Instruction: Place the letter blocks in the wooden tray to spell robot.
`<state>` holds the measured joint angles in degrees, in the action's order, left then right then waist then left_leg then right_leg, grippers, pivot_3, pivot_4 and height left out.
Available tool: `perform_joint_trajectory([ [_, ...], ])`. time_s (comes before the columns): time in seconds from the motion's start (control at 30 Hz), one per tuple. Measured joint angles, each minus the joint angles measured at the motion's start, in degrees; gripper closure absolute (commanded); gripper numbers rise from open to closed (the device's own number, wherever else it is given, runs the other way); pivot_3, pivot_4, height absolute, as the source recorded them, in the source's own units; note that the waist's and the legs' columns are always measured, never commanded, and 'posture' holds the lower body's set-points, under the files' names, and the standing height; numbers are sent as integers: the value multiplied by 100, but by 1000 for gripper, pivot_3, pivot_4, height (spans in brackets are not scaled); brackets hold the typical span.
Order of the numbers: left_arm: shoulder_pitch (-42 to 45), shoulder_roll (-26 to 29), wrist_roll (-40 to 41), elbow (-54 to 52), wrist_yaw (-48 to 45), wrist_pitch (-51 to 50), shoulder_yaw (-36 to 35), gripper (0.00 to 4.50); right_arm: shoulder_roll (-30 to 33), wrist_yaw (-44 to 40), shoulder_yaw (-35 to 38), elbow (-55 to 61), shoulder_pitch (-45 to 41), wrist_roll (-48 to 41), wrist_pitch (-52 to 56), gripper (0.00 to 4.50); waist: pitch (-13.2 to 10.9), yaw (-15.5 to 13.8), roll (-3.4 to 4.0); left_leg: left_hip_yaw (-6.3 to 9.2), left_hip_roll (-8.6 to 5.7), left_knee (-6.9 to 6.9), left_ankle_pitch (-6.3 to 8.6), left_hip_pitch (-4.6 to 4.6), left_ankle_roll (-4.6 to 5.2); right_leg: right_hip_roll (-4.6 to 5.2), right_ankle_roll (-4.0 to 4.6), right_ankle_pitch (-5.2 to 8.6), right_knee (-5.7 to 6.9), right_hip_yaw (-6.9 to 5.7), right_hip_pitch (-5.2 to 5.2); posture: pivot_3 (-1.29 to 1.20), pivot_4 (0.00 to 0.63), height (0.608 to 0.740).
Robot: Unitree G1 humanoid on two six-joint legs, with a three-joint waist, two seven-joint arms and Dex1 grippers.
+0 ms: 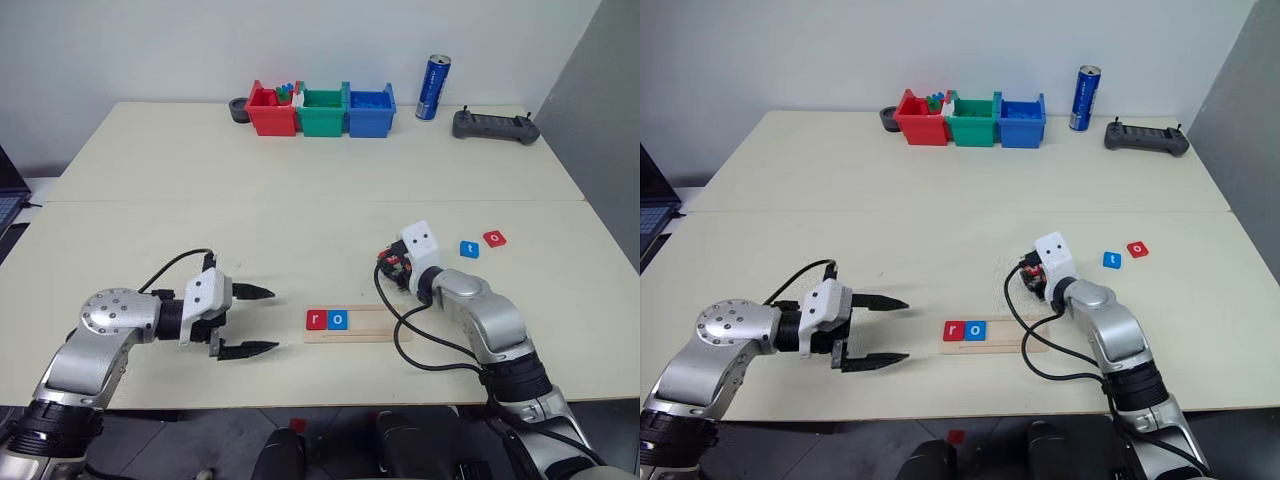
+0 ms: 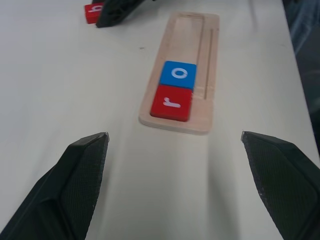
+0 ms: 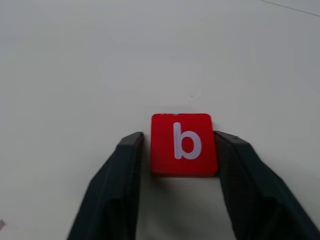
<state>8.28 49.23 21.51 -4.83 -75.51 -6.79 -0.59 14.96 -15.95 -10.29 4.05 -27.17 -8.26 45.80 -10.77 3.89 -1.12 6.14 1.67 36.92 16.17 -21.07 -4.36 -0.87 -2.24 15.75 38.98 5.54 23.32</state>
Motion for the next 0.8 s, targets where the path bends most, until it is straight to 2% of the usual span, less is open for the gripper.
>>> perform_joint_trajectory([
  [0.13,20,-64,14,153,-202,348,14,0,-5,5,34,92,49,33,8,3042,-1,-6,1,0,0,0,0,-1,0,0,0,0,0,0,0,0,150,740],
  [0.3,165,-176,-57,683,-435,799,84,0,345,-16,290,1542,733,5,418,3042,-1,-38,2,5,-1,0,0,-22,0,2,2,1,-1,-4,17,0,150,740],
  [0.43,228,-312,-159,1013,-557,1088,180,0,541,142,797,2996,1869,2,1023,3042,-1,-67,2,13,-2,2,0,-41,0,2,2,1,-2,-12,30,0,150,740],
  [0.67,272,-353,-187,1142,-784,1328,277,0,187,627,1147,4535,3325,35,1919,3042,0,-34,3,8,4,4,-1,-37,0,-5,-22,18,5,-5,34,0,150,740],
  [0.8,511,-403,-187,1184,-879,1336,304,0,-192,900,1116,4589,3484,47,2084,3042,0,-40,2,3,2,11,-1,-36,-1,-3,-26,17,3,-1,30,0,150,740],
])
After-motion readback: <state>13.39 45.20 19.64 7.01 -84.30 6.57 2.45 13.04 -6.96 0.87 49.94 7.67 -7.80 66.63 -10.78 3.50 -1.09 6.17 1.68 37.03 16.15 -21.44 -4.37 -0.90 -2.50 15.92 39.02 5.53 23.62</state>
